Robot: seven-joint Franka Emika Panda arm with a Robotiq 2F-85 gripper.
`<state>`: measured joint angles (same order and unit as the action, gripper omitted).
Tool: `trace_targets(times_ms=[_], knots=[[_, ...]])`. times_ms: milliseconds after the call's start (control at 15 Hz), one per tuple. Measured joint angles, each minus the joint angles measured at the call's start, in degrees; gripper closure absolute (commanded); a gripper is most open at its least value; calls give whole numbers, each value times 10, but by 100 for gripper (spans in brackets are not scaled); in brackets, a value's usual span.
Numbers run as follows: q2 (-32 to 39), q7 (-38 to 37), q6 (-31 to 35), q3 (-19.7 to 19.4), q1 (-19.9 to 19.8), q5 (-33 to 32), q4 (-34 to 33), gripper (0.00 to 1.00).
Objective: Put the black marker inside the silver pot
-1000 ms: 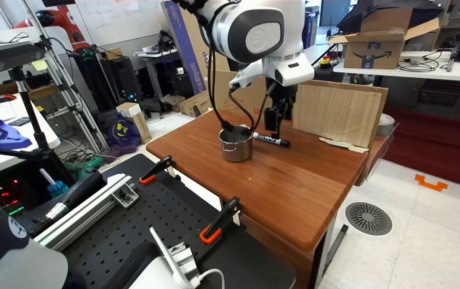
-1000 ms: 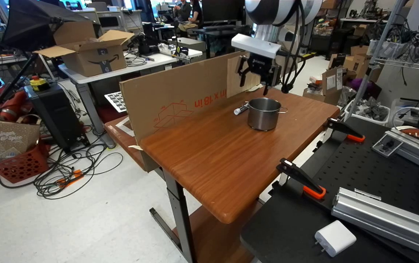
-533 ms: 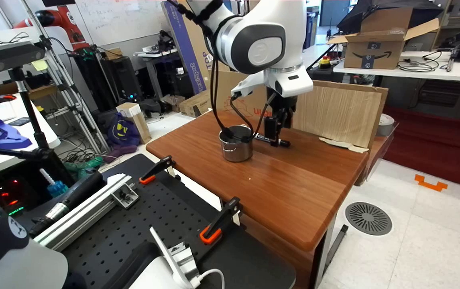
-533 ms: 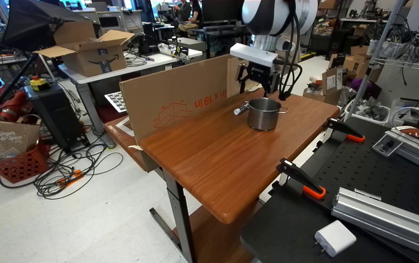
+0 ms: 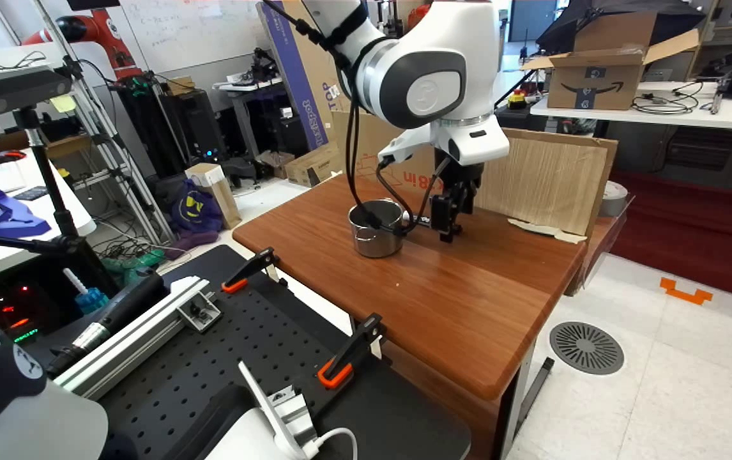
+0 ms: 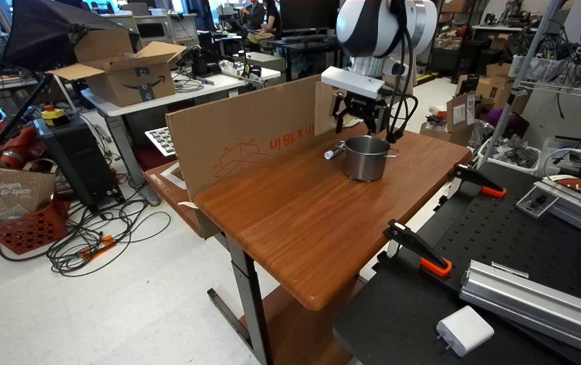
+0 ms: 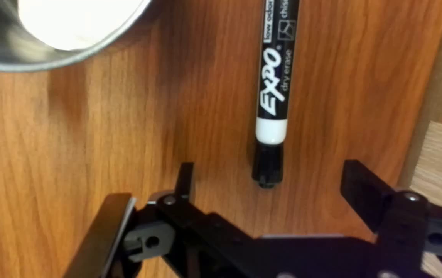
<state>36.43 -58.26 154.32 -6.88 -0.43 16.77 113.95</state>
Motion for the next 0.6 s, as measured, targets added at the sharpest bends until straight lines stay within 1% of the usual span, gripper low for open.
trace_targets(times_ms=[67, 333, 533, 600], knots=[[4, 0, 0, -1, 0, 0, -3, 44], [11, 0, -4, -2, 0, -1, -8, 72], [11, 0, -4, -2, 1, -1, -14, 96], [11, 1, -4, -2, 1, -2, -15, 99]])
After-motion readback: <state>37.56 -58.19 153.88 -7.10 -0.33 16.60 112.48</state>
